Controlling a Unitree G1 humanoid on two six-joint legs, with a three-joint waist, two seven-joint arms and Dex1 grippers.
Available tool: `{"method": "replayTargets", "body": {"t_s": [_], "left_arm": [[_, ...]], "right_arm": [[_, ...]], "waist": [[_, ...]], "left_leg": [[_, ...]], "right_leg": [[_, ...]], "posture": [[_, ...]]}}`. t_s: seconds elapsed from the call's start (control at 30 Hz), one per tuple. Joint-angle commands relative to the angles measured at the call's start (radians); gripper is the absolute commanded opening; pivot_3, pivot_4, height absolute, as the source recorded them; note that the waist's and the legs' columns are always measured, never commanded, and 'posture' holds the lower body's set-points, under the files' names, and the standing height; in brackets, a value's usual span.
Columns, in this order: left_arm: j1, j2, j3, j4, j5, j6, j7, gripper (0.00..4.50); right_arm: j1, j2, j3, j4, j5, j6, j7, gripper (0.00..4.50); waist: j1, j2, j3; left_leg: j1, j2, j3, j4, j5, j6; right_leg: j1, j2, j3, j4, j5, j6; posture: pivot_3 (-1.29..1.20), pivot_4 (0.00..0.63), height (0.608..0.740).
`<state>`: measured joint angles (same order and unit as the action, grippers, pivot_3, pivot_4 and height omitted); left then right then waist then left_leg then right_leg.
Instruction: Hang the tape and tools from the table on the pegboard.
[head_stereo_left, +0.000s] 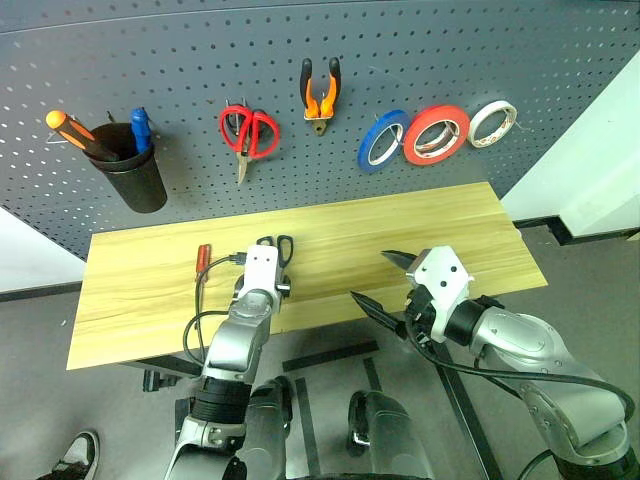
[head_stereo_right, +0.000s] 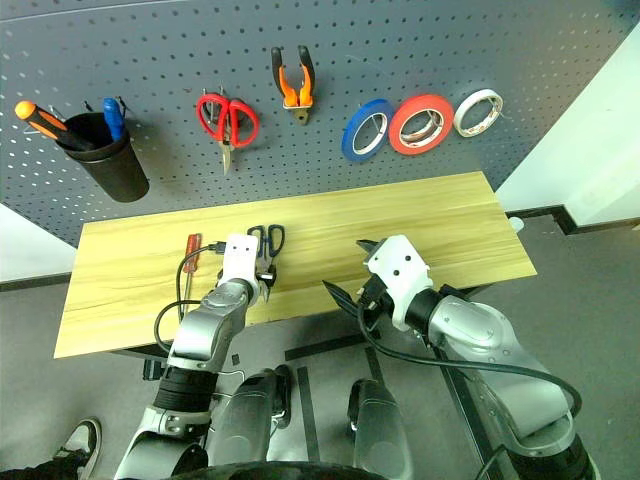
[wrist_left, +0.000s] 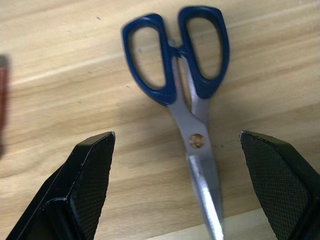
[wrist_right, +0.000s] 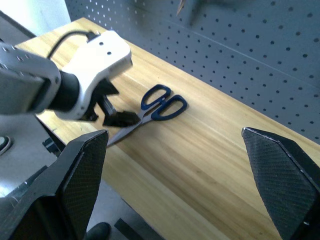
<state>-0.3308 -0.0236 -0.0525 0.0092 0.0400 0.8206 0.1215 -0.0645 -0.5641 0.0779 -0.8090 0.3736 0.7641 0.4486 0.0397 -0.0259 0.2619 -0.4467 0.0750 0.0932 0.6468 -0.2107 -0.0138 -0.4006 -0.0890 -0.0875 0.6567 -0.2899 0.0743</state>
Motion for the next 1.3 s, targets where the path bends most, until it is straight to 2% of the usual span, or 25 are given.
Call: {"method": "replayTargets", "body": {"t_s": [0.03, 0.8, 1.3], "left_arm": [[-0.038, -0.009, 0.016, 0.038, 0.012, -0.004, 0.022, 4.17], [-0.100, -0.054, 0.048, 0.258, -0.001, -0.120, 0.027, 4.17], [-0.121, -0.057, 0.061, 0.346, 0.006, -0.111, 0.042, 4.17]], "right_arm": [[-0.006, 0.008, -0.010, -0.056, 0.016, 0.010, -0.013, 4.46], [0.002, 0.028, -0.021, -0.124, 0.065, 0.073, -0.078, 4.46], [-0.001, 0.037, -0.018, -0.137, 0.080, 0.082, -0.106, 4.46]], "waist": [[0.000, 0.000, 0.000], [-0.002, 0.001, 0.010], [-0.002, 0.002, 0.010]], "left_leg": [[0.000, 0.000, 0.000, 0.000, 0.000, 0.000], [-0.009, 0.000, 0.000, -0.001, -0.001, 0.001], [-0.012, 0.000, 0.000, -0.001, -0.001, 0.002]], "right_leg": [[0.000, 0.000, 0.000, 0.000, 0.000, 0.000], [-0.007, -0.003, -0.001, -0.003, 0.000, 0.000], [-0.009, -0.003, -0.002, -0.005, 0.000, 0.000]], "posture": [[0.02, 0.289, 0.740], [-0.02, 0.319, 0.740], [-0.02, 0.319, 0.740]]}}
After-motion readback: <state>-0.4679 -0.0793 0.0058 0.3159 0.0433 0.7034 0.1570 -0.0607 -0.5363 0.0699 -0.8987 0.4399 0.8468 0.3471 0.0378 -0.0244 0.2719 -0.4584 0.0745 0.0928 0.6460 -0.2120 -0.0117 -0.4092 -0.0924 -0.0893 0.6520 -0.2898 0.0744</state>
